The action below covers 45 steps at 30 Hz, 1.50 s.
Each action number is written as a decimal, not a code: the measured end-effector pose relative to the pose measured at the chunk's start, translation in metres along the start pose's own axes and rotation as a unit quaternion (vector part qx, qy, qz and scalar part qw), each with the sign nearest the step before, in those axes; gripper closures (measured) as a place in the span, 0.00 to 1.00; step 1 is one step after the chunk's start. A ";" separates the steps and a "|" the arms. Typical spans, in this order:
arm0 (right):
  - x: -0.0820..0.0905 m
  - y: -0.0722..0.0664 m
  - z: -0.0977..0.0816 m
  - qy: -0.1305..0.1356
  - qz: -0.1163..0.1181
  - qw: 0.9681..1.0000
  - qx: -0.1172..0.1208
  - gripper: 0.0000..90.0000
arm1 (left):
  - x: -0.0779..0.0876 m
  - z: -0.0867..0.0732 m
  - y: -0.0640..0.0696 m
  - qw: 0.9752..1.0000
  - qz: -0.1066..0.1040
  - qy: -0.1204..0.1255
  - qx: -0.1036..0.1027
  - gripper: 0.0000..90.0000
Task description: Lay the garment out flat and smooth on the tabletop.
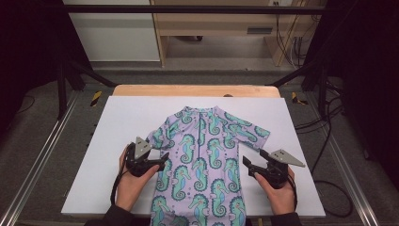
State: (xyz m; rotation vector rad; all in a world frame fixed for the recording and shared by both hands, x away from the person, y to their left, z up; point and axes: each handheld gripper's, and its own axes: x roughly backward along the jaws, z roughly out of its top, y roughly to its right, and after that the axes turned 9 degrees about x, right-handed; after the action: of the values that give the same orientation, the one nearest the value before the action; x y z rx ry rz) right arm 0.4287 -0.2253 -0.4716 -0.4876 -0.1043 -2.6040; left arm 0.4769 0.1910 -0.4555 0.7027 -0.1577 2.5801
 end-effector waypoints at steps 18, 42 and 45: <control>0.008 -0.009 -0.012 0.009 0.008 1.000 0.025 0.17 | -0.051 0.007 0.007 0.994 0.061 -0.058 -0.069 0.31; 0.006 -0.008 -0.014 -0.002 0.015 1.000 0.021 0.21 | -0.029 0.037 -0.073 0.993 0.114 -0.005 -0.009 0.98; 0.005 -0.008 -0.014 -0.002 0.015 1.000 0.021 0.21 | -0.030 0.039 -0.090 0.992 0.124 -0.007 0.006 0.98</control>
State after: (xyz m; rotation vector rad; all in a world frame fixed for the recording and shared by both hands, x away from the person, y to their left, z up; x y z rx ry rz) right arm 0.4158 -0.2228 -0.4830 -0.4772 -0.1512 -2.5661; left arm 0.5588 0.2503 -0.4374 0.7470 -0.2495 2.8149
